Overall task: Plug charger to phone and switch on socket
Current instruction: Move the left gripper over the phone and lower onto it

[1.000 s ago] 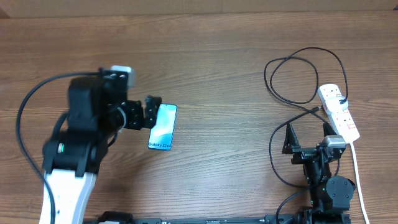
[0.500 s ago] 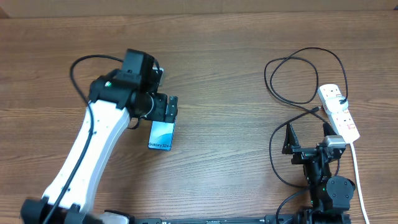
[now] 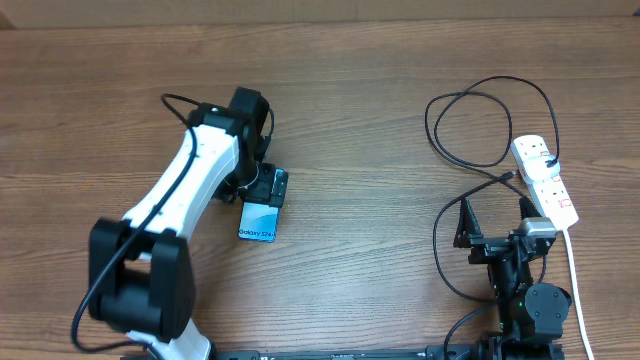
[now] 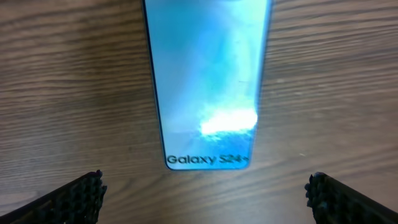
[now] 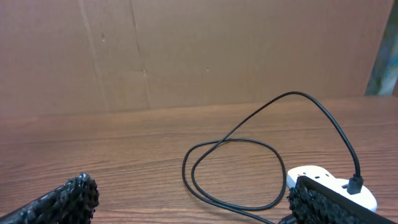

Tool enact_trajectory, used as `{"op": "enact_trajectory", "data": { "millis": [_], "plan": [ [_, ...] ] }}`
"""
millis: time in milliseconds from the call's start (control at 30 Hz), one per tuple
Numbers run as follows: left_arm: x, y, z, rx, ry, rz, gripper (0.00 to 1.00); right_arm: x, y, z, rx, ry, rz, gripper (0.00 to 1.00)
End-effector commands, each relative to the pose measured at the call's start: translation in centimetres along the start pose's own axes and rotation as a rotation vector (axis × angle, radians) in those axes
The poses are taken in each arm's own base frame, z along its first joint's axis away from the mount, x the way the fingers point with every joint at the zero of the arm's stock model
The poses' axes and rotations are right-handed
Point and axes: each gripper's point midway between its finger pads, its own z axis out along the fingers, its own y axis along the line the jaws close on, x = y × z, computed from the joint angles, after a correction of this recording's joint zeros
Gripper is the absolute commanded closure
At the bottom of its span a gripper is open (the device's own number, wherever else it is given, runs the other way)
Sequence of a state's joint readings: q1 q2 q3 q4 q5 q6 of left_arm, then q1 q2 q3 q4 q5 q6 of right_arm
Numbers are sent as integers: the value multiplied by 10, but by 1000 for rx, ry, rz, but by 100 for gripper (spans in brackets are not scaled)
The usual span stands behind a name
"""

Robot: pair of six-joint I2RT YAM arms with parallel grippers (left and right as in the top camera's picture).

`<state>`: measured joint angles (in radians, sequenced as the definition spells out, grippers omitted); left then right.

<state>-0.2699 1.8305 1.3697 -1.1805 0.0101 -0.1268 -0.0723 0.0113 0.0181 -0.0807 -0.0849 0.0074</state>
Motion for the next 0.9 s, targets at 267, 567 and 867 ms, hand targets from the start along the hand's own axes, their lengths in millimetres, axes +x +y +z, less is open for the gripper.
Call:
{"op": "enact_trajectory", "data": {
  "millis": [267, 567, 867],
  "plan": [
    [-14, 3, 42, -43, 58, 25, 0, 3, -3, 0, 13, 1, 5, 0],
    [-24, 2, 52, -37, 12, -1, 1, 3, -3, 0, 13, 1, 5, 0],
    [-10, -5, 68, 10, 46, -7, 0, 3, -3, 0, 13, 1, 5, 0]
  ]
}}
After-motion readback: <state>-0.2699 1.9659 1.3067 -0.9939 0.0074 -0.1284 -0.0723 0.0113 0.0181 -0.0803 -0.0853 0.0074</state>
